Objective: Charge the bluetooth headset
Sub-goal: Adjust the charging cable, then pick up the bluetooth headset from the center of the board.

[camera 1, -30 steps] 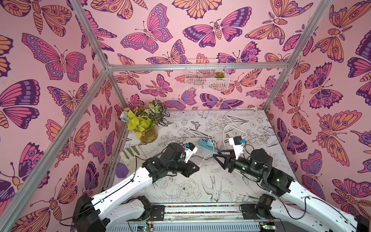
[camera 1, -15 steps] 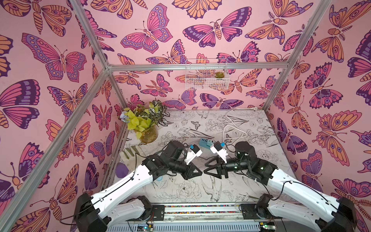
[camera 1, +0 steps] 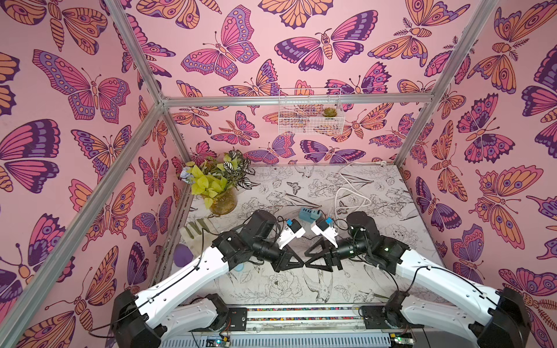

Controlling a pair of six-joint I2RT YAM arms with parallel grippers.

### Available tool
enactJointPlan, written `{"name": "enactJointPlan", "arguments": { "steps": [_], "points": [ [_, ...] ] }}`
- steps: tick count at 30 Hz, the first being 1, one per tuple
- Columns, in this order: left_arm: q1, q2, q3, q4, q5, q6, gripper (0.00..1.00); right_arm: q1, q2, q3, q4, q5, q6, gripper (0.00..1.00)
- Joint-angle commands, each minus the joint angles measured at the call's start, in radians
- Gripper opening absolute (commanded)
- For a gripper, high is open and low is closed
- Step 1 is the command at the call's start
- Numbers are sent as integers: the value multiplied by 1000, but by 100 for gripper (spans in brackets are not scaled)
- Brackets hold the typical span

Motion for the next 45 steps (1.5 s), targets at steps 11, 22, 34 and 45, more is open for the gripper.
{"name": "enactJointPlan", "arguments": {
  "steps": [11,22,34,45],
  "points": [
    [9,-21,27,-16,33,29,0,-7,22,11,9,-65,-23,23],
    [12,-26,23,-25,-22,25,33,-11,22,13,-13,-29,-39,7],
    [120,-183,-31,-77,-469,-157,65,-28,30,-55,129,127,36,6],
    [179,-252,-85,-251,-786,-424,84,-19,66,-131,321,160,115,6]
  ]
}}
